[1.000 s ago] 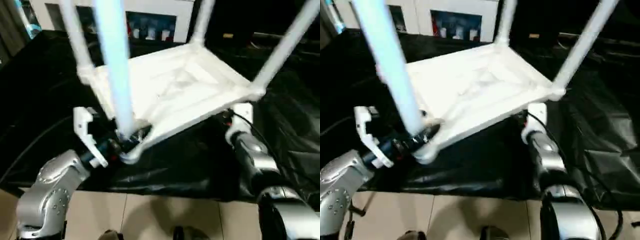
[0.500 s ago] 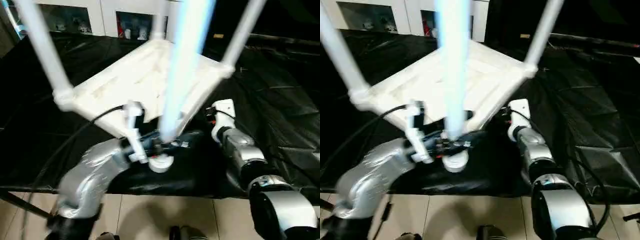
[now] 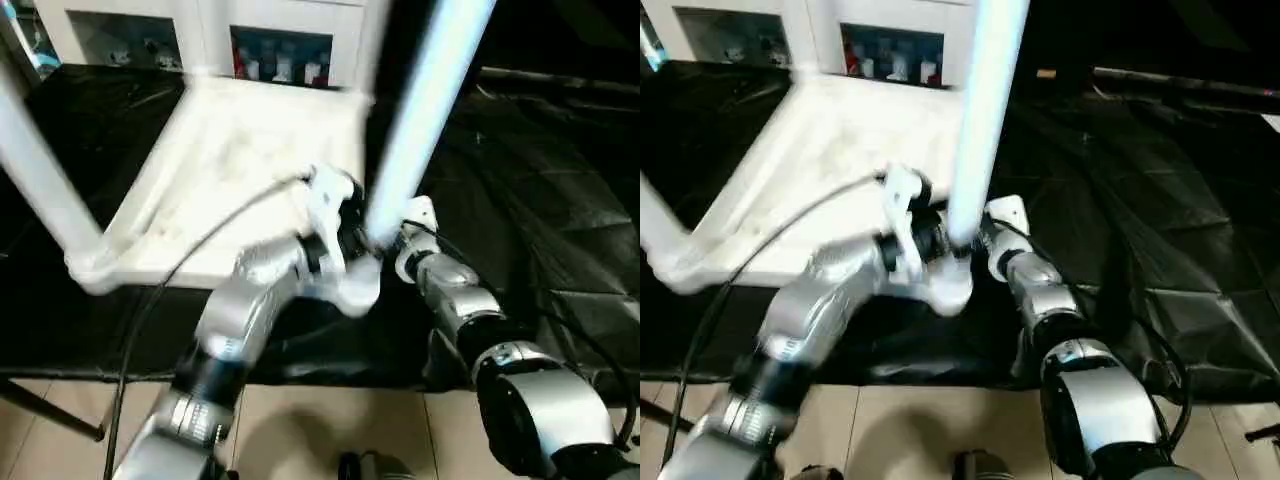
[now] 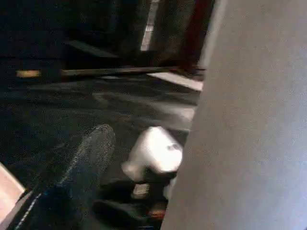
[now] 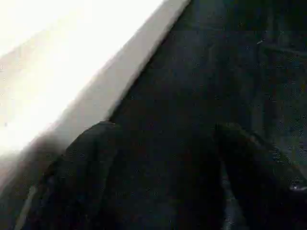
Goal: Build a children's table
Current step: Rotate table base
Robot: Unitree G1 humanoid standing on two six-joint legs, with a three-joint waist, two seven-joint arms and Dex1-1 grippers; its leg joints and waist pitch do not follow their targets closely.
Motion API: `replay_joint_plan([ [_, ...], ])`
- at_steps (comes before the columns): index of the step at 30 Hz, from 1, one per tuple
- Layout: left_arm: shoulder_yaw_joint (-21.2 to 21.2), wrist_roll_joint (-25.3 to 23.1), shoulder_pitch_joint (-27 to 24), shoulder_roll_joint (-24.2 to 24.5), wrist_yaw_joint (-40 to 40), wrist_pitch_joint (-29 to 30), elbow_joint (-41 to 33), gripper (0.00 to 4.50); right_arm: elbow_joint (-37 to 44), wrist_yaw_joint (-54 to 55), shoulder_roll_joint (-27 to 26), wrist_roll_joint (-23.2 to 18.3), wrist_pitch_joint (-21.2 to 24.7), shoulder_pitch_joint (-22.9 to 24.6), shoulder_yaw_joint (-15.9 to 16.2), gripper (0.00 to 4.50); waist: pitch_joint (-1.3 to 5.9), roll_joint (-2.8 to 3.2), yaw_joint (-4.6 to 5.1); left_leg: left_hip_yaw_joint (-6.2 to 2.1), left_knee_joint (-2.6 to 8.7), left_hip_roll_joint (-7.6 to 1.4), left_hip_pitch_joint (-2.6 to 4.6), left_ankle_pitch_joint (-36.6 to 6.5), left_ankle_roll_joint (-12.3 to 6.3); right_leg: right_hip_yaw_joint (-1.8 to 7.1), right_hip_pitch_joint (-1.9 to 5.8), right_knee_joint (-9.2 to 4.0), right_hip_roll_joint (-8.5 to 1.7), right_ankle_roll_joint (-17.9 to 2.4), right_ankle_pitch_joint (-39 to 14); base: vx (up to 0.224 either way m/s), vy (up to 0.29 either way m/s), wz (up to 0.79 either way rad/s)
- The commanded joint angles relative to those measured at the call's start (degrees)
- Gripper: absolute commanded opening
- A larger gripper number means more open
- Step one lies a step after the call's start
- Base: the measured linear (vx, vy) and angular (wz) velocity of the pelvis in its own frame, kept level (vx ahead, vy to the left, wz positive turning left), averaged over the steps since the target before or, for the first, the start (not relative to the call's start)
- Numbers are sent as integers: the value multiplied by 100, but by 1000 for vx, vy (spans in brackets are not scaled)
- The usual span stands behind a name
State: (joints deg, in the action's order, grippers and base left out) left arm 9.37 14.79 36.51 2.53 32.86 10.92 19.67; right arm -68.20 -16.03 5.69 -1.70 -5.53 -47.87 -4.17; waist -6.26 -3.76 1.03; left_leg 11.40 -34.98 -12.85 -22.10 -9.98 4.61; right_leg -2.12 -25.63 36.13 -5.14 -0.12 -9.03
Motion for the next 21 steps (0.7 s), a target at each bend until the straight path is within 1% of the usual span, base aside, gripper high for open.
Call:
replay_joint_plan([
  [1,-264,-260,81,242,-316,-255,479,444,57,153,344,-184,-125,-51,-318,366,602,44,-71,34,309,51,69,-814,-518,133,437,-336,-110,-1498,-490,0,0,0],
  [2,-264,-260,81,242,-316,-255,479,444,57,153,344,-184,-125,-51,-318,366,599,36,-73,33,312,50,75,-840,-518,132,431,-349,-106,-1485,-519,0,0,0],
  [3,-276,-330,110,305,-350,-378,611,444,133,139,443,-260,-148,-14,-423,366,599,32,-83,36,308,53,76,-870,-508,131,434,-343,-103,-1487,-537,0,0,0],
  [4,-285,-333,112,314,-351,-393,627,444,155,134,467,-277,-153,-3,-445,366,596,29,-82,38,307,53,66,-876,-510,131,434,-342,-101,-1484,-548,0,0,0],
  [5,-329,-323,67,333,-305,-508,653,444,283,102,592,-375,-169,92,-561,366,637,38,-93,37,292,56,71,-869,-501,127,452,-337,-108,-1488,-540,0,0,0],
  [6,-350,-303,20,325,-281,-551,626,444,354,79,641,-411,-183,150,-599,366,646,44,-99,35,289,56,70,-873,-501,124,454,-337,-107,-1497,-551,0,0,0],
  [7,-365,-288,-17,315,-265,-584,603,444,407,62,673,-435,-196,193,-624,366,673,43,-115,35,279,47,68,-813,-510,124,462,-322,-116,-1538,-457,0,0,0],
  [8,-424,-68,-362,200,-89,-656,200,444,752,-31,780,-577,-215,448,-751,366,696,80,-137,31,271,45,61,-747,-551,123,476,-307,-120,-1590,-327,0,0,0],
  [9,-424,-68,-362,200,-89,-656,200,444,752,-31,780,-577,-215,448,-751,366,690,67,-147,37,271,38,54,-716,-579,128,477,-306,-122,-1616,-232,0,0,0],
  [10,-428,26,-528,161,-60,-573,-31,444,921,-73,803,-628,-182,556,-791,366,697,68,-177,39,267,27,46,-703,-632,126,478,-288,-118,-1672,-126,0,0,0],
  [11,-381,136,-857,136,-16,-419,-441,444,1324,-193,826,-715,-86,791,-833,366,706,69,-212,47,263,16,62,-757,-674,126,466,-299,-116,-1685,-136,0,0,0],
  [12,-278,188,-1224,179,29,-313,-828,444,1828,-327,837,-804,50,1078,-845,366,711,88,-221,49,261,8,70,-765,-678,127,460,-283,-106,-1699,-112,0,0,0],
  [13,-222,205,-1422,224,46,-262,-1011,444,2127,-407,838,-857,154,1247,-839,366,682,101,-245,42,285,-13,65,-882,-687,125,450,-319,-107,-1650,-226,0,0,0],
  [14,-130,212,-1821,347,44,-191,-1330,444,2768,-559,842,-956,397,1619,-796,366,670,110,-265,33,308,-22,85,-1057,-638,115,436,-348,-97,-1546,-500,0,0,0],
  [15,-108,185,-2020,435,24,-197,-1468,444,3115,-607,848,-991,510,1832,-760,366,659,122,-274,34,316,-27,98,-1136,-597,118,420,-367,-87,-1480,-621,0,0,0],
  [16,-104,167,-2104,472,12,-216,-1519,444,3279,-622,854,-1009,561,1934,-741,366,645,116,-266,29,338,-24,93,-1291,-498,118,404,-397,-81,-1344,-914,0,0,0],
  [17,-194,169,-2304,545,-58,-217,-1651,444,3671,-618,870,-1025,674,2201,-697,366,635,126,-275,35,350,-10,145,-1555,-345,109,356,-462,-66,-1208,-1400,0,0,0],
  [18,-298,152,-2444,606,-125,-242,-1740,444,3935,-617,889,-1017,728,2400,-660,366,620,130,-287,29,360,-17,151,-1654,-268,116,349,-483,-72,-1116,-1573,0,0,0],
  [19,-387,129,-2543,657,-177,-278,-1801,444,4117,-615,904,-1004,760,2540,-631,366,585,137,-287,10,387,-18,149,-1888,-137,112,330,-525,-71,-930,-1963,0,0,0],
  [20,-452,97,-2619,674,-197,-297,-1858,444,4266,-609,917,-1009,798,2647,-606,366,567,130,-273,4,397,-15,148,-2016,-82,105,310,-548,-69,-843,-2179,0,0,0],
  [21,-499,72,-2692,690,-206,-329,-1916,444,4385,-606,927,-1017,824,2737,-590,366,570,131,-269,1,385,8,178,-2199,-5,92,274,-594,-66,-669,-2560,0,0,0],
])
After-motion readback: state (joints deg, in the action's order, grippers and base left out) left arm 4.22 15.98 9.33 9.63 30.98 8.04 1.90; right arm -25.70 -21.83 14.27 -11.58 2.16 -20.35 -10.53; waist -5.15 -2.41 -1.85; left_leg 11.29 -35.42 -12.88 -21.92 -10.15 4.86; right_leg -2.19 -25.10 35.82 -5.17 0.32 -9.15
